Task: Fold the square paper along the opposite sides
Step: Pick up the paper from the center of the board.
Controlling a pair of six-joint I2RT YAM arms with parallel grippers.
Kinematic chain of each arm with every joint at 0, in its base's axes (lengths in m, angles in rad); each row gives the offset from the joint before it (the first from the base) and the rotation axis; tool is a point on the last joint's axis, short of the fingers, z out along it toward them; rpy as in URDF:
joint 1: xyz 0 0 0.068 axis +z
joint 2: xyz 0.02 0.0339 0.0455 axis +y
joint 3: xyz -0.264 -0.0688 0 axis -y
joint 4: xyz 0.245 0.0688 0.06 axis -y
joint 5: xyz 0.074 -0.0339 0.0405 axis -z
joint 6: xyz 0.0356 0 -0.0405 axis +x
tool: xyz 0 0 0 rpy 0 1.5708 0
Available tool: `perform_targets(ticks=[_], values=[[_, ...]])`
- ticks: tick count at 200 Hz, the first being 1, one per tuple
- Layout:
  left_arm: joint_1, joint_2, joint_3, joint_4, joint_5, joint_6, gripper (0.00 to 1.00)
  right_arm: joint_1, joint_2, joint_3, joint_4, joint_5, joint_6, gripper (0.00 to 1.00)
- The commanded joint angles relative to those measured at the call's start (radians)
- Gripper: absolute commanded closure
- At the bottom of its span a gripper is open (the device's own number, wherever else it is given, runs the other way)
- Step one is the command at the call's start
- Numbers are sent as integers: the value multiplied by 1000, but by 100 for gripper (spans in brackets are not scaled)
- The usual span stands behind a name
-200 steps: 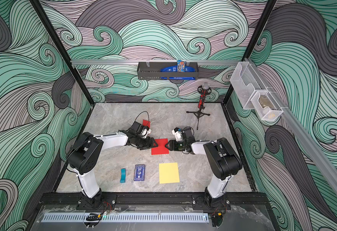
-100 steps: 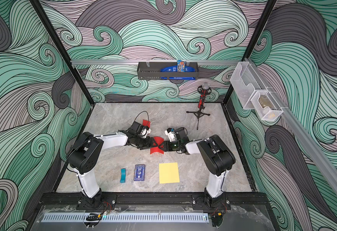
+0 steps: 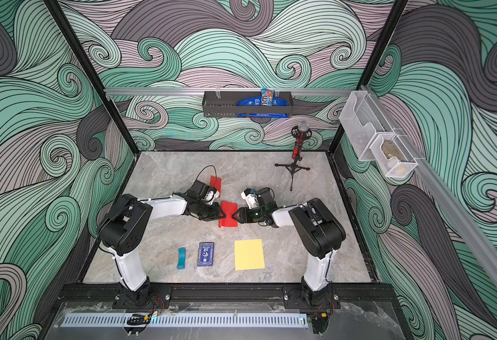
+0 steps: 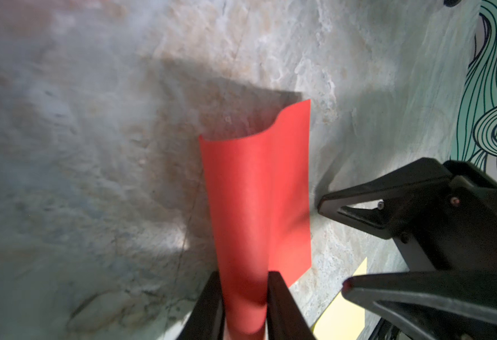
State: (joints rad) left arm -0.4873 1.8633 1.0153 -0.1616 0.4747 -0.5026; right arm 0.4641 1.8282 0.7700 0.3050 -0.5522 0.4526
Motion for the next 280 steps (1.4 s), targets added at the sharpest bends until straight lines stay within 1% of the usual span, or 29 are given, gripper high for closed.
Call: perform_targets(ticks=[1, 22, 46, 71, 92, 110, 122, 145, 159, 194, 225, 245, 264, 270, 280], values=[[8, -8, 5, -94, -34, 30, 74, -19, -52, 5, -41, -1, 6, 45], [18, -46, 21, -104, 13, 39, 76, -51, -121, 1, -44, -31, 3, 44], [44, -114, 26, -101, 109, 62, 76, -83, -201, -6, -49, -82, 1, 44], [79, -193, 0, -81, 227, 78, 76, -106, -264, -24, -47, -151, 15, 43], [114, -266, -59, -4, 347, 40, 76, -120, -294, -40, -39, -207, 32, 41], [134, -319, -108, 82, 427, -8, 76, -133, -301, -70, 54, -291, 105, 36], [143, -338, -127, 120, 465, -31, 76, -136, -298, -98, 170, -351, 183, 33], [145, -354, -137, 132, 491, -33, 76, -136, -289, -139, 385, -414, 335, 31], [145, -360, -147, 155, 509, -49, 76, -130, -279, -149, 464, -425, 392, 31], [145, -369, -170, 234, 542, -105, 76, -94, -220, -122, 499, -428, 414, 31], [147, -375, -175, 248, 550, -117, 76, -76, -185, -102, 509, -427, 417, 31], [149, -380, -182, 270, 553, -130, 76, -58, -161, -95, 569, -435, 460, 31], [149, -377, -184, 275, 556, -132, 77, -37, -128, -91, 673, -447, 533, 34], [149, -377, -183, 277, 556, -134, 77, -32, -117, -92, 722, -452, 566, 36], [150, -378, -182, 278, 553, -133, 77, -28, -95, -97, 821, -458, 635, 42]])
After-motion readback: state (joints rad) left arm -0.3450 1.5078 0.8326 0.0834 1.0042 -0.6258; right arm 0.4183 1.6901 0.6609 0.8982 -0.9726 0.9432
